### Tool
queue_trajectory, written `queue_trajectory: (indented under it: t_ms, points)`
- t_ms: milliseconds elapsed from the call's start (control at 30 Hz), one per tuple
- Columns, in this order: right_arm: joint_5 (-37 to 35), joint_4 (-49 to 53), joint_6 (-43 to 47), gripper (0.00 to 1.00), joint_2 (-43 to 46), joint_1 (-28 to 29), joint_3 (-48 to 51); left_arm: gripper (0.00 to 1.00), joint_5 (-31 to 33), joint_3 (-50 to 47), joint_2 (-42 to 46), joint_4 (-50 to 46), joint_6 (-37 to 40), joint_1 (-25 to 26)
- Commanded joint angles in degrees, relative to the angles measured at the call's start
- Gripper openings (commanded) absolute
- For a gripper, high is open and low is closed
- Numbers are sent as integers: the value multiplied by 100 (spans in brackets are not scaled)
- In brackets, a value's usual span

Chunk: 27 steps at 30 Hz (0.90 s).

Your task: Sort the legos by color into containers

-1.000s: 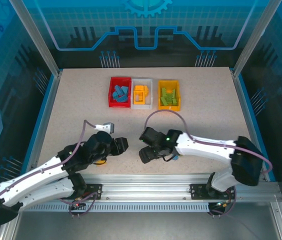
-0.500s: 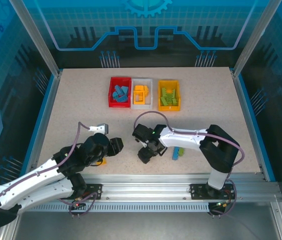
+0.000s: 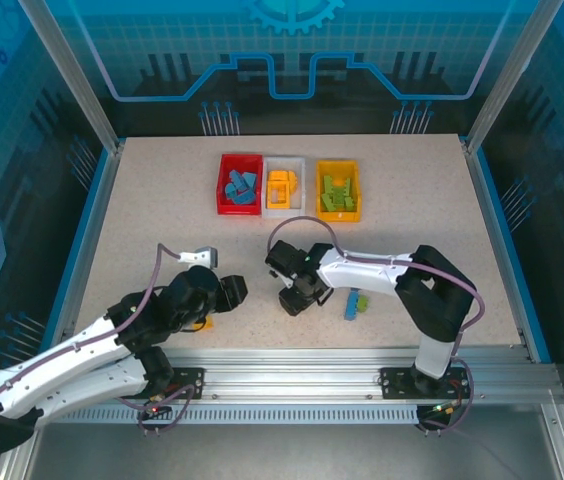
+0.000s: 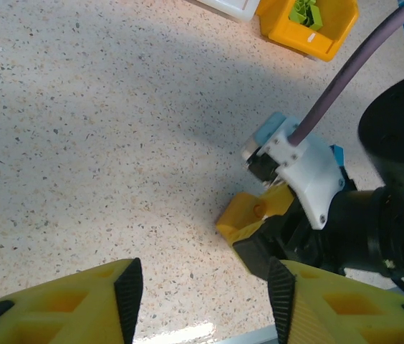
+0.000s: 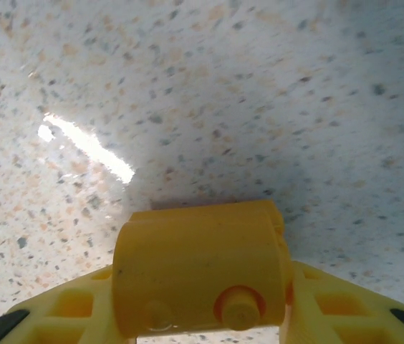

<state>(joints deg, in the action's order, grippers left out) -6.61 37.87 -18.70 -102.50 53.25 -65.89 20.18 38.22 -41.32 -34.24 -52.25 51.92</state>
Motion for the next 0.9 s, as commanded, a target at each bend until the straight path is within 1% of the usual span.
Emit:
queue_trajectory:
  t_ms: [0, 67, 233, 333, 467, 600, 733, 867]
  points:
    - [-15, -43, -174, 38, 363, -471, -572, 55, 161, 386, -230, 190, 286, -18]
    - [-84, -18, -169, 38, 198, -754, -1052, 56, -49, 697, -598, 355, 514, -246]
    - [-205, 14, -185, 38, -775, -1466, -2547, 57, -868, 1489, -1638, 851, 1041, -1077]
    - [-331, 147, -137, 38, -1455, -1688, -3631, 57, -1364, 1991, -2164, 1053, 1294, -1658]
    - [-427, 440, -82, 38, -2414, -1900, -4975, 58, -1615, 2558, -2779, 1275, 1654, -2086]
    - [-427, 751, 32, 38, -3300, -2055, -6257, 58, -1822, 2806, -3170, 1511, 1736, -2348]
    - [-371, 1041, 261, 39, -4003, -2143, -7250, 58, -1920, 2795, -3303, 1639, 1703, -2416]
    - [-146, 1251, 529, 41, -4516, -2177, -7887, 57, -1931, 2666, -3273, 1677, 1663, -2415]
